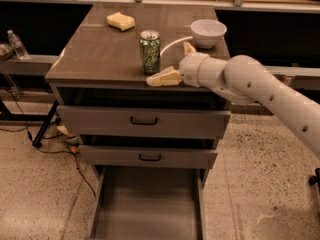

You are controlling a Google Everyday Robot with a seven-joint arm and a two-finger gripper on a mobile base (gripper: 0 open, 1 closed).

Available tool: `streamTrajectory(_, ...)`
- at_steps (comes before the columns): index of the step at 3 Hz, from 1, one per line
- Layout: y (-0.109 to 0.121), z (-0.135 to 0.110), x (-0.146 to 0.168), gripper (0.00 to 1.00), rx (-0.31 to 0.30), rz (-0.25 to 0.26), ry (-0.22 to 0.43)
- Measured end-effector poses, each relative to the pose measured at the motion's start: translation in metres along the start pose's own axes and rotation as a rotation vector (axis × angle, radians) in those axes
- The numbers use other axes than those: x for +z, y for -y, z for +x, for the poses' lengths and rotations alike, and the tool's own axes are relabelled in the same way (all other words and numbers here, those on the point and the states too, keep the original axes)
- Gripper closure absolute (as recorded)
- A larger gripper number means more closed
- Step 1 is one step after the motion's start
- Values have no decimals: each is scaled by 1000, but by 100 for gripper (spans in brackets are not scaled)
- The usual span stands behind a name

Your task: Pick green can from bottom drawer and place on counter

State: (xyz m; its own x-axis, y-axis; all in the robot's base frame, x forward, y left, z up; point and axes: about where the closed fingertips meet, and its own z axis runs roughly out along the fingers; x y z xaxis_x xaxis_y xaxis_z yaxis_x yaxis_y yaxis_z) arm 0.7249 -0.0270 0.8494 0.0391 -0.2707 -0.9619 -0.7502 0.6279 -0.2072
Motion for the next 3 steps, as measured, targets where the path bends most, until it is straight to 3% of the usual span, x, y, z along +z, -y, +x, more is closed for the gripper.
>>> streamTrajectory(1,19,-43,-43,0,-52,36,87)
streamTrajectory(2,28,-128,-124,0,-196,92,229)
streamTrajectory(3,40,-137,-165,0,-234,153,243)
